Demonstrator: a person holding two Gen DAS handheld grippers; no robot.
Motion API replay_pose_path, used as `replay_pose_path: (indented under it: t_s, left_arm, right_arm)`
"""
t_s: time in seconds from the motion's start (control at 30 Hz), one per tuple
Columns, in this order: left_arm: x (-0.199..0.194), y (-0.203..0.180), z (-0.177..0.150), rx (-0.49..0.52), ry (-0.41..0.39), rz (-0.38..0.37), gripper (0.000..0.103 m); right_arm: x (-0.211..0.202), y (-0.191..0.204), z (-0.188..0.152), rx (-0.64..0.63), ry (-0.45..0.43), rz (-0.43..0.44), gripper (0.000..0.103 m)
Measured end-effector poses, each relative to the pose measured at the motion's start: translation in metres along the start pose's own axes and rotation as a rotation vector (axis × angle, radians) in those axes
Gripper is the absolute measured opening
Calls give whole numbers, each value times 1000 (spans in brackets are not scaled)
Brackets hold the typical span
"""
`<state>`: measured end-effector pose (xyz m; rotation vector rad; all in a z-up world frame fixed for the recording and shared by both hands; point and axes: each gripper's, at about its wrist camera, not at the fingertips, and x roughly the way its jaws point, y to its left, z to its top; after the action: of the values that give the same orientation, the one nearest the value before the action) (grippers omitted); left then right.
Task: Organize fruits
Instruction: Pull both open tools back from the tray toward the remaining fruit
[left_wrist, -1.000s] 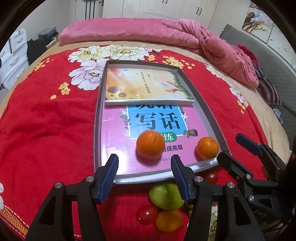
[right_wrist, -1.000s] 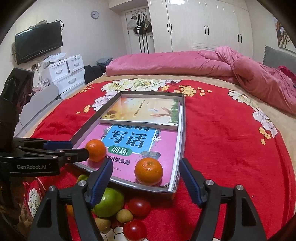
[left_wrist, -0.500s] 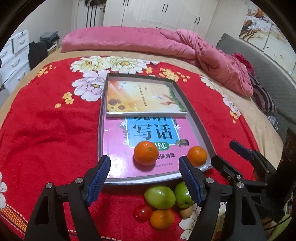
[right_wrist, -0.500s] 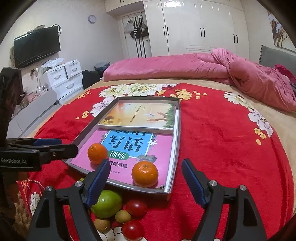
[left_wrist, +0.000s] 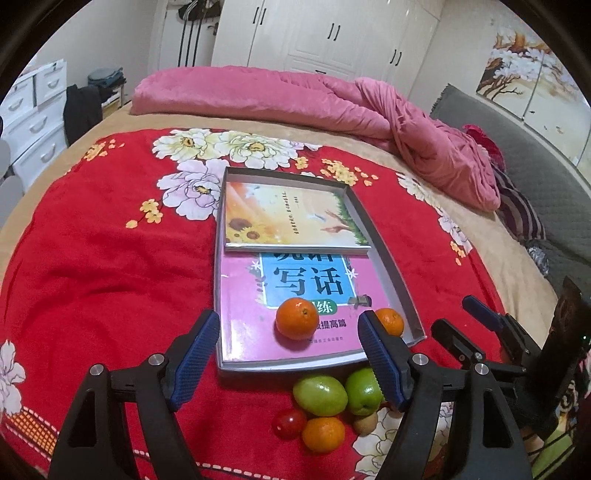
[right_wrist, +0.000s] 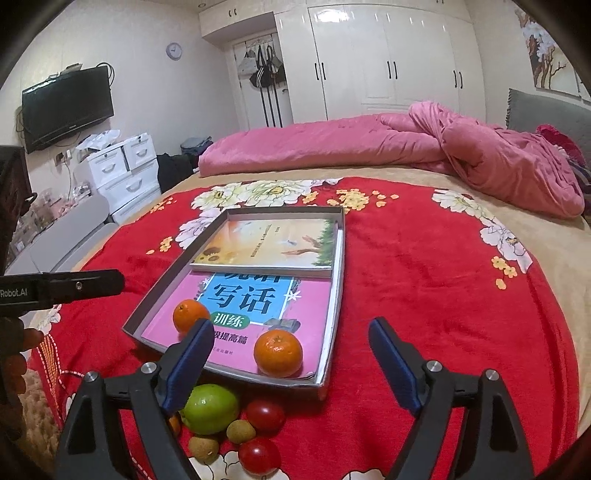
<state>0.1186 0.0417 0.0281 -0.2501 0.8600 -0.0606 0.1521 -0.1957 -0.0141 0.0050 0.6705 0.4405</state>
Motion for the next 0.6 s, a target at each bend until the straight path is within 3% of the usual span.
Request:
replay_pose_path:
  t_s: [0.6]
  left_arm:
    - [-2, 3, -28, 36, 57, -1, 79]
  right_arm:
    - [-13, 6, -13, -22, 31, 1, 86]
